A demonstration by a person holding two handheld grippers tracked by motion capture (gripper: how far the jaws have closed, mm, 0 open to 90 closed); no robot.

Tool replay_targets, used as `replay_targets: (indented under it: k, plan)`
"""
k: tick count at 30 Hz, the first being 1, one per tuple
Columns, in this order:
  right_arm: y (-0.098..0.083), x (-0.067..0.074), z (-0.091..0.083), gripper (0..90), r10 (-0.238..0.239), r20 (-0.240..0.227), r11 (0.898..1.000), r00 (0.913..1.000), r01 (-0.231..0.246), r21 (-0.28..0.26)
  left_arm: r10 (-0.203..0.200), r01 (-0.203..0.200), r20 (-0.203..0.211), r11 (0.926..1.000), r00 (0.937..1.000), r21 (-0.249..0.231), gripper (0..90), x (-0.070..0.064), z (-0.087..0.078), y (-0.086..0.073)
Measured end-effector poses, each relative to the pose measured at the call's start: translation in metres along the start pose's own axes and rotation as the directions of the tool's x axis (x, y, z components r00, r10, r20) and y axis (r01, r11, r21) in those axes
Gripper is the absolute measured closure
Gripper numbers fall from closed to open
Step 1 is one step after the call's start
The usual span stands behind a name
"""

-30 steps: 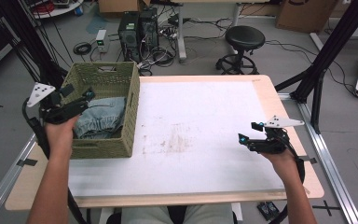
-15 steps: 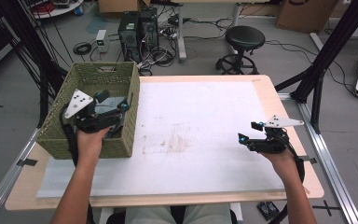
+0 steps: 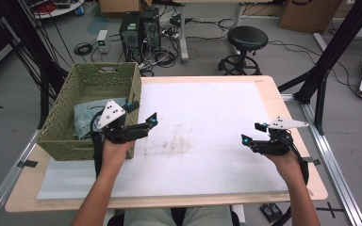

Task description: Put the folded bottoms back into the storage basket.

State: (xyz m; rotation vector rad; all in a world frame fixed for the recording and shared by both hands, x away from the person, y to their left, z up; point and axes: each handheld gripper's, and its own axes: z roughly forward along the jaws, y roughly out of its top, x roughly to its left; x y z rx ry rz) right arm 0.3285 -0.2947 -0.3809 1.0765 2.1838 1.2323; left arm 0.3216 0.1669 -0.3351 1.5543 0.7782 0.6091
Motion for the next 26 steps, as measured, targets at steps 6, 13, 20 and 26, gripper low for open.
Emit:
replay_targets:
  k: [6,13,20,26]
  plan:
    - [0.001,0.002,0.002,25.0,-0.010,-0.005,1.000,0.9999,0.010,0.003,0.014,-0.015,0.034,0.9996,0.9993,0.025,21.7,-0.018,0.011,-0.012]
    - [0.000,0.002,0.001,25.0,-0.003,-0.004,1.000,1.0000,0.003,0.004,0.009,-0.013,0.071,0.9984,0.9974,0.054,21.7,-0.030,0.026,-0.024]
    - [0.000,0.002,0.001,25.0,-0.006,-0.007,1.000,1.0000,0.006,0.002,0.008,-0.014,0.083,0.9978,0.9965,0.065,22.0,-0.035,0.033,-0.027]
    - [0.000,0.001,0.000,25.0,-0.007,-0.004,1.000,1.0000,0.007,0.001,0.006,-0.011,0.081,0.9979,0.9967,0.063,22.0,-0.034,0.033,-0.027]
